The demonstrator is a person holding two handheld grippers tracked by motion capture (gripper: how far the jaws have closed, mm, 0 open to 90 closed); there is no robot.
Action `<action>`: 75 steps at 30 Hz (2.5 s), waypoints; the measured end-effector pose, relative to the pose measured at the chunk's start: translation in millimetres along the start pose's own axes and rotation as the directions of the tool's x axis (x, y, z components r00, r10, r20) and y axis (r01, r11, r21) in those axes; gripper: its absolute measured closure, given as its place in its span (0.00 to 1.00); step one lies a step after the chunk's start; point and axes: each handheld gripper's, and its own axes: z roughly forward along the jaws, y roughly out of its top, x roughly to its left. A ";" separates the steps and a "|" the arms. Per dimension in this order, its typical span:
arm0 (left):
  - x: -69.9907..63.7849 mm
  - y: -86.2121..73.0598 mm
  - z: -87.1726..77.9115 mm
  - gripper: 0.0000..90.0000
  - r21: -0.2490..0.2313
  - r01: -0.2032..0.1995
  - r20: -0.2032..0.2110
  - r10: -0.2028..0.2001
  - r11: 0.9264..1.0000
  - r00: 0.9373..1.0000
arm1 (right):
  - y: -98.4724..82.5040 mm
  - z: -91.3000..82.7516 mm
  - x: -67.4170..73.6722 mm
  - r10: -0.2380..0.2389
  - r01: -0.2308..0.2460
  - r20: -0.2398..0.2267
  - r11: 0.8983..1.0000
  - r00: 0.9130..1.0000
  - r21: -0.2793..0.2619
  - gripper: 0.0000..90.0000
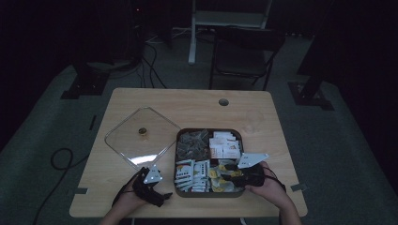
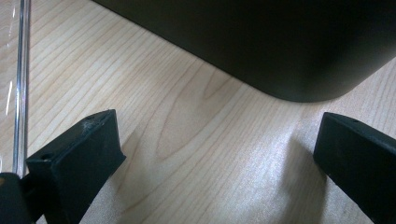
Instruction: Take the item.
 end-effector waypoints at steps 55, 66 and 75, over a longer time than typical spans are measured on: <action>-0.1 -0.1 0.0 0.02 -0.001 0.002 -0.001 -0.002 1.000 1.000 | 21.3 -23.4 -16.2 0.121 -0.123 -0.023 0.983 0.992 -0.138 0.97; 0.0 0.0 0.1 0.02 -0.003 0.001 -0.003 -0.001 1.000 1.000 | 31.1 -40.9 -35.3 0.151 -0.136 0.057 0.968 0.987 -0.212 0.97; 0.0 0.0 0.0 0.02 -0.001 0.001 -0.003 -0.001 1.000 1.000 | 35.5 -58.2 -58.5 0.200 -0.160 0.119 0.945 0.972 -0.284 0.97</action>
